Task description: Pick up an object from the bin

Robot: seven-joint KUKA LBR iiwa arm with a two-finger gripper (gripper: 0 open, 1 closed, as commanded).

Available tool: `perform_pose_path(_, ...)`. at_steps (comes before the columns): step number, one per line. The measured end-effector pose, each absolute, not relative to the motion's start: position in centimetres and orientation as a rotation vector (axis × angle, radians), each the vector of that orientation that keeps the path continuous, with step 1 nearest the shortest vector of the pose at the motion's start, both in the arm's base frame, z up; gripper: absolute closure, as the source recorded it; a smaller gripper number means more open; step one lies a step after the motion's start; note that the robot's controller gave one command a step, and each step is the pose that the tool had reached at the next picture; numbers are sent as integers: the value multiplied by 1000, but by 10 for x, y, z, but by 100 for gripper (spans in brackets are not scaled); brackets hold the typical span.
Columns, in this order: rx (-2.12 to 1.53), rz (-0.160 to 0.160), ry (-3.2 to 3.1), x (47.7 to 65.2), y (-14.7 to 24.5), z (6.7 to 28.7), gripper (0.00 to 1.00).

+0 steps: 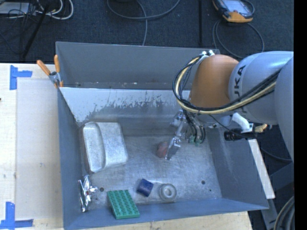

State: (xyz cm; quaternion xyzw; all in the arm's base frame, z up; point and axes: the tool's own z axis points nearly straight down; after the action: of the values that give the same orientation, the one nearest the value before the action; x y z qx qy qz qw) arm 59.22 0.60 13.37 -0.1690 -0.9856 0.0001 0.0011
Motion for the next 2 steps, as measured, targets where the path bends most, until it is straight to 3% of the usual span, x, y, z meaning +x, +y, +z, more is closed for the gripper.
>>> perform_pose_path(1, -400, 0, -3116, 601, 21, 74, 0)
perform_pose_path(2, -402, -2, -3122, 603, 21, 78, 100)
